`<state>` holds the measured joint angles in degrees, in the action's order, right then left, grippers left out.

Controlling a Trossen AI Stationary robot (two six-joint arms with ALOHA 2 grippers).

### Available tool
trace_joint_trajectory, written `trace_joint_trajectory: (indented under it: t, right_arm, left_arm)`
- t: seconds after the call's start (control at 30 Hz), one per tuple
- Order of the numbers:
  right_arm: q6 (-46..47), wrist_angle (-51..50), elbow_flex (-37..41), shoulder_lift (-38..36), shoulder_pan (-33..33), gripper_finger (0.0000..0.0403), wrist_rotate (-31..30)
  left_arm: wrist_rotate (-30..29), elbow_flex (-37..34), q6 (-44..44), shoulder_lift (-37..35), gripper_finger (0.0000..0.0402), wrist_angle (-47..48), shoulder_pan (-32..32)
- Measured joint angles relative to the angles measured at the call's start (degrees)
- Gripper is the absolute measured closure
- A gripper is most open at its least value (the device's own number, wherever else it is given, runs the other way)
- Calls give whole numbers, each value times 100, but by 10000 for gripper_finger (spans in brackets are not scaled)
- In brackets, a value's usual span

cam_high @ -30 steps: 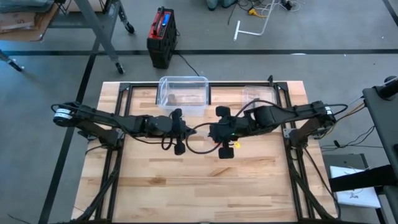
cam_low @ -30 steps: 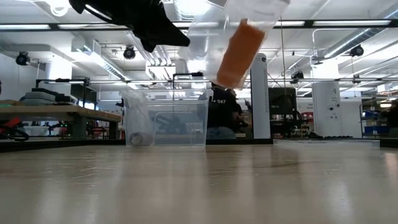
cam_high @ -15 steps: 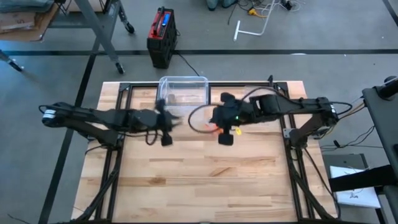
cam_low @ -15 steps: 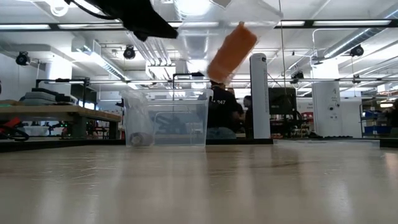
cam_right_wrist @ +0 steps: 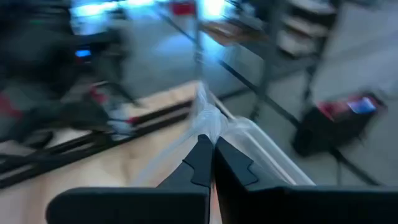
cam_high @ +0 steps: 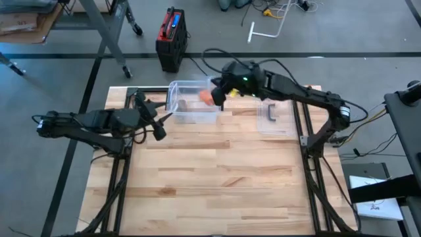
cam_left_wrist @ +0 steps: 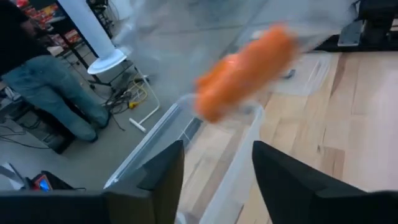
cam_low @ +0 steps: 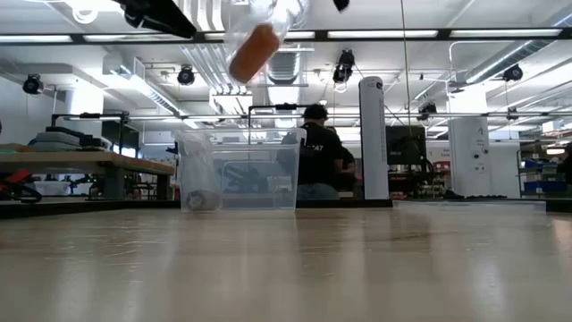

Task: Roll bandage
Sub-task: Put the transparent zip bag into the transparent bin

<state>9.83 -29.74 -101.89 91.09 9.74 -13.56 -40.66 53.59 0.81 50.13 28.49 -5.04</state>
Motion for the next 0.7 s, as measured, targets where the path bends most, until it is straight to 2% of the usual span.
trace_joint_trajectory:
  t: [0.23,0.4,0.7]
  right_arm:
    - [897,163,40,630,772,403,205]
    - [1382,555,32,1263,884,403,716]
    - [1734,868,-510,2359,1032,403,806]
  left_arm:
    - [1,-97,-30,-429,188,89,0]
    - [7,-108,-30,-440,183,151,0]
    - [10,-108,-138,-277,182,147,-2]
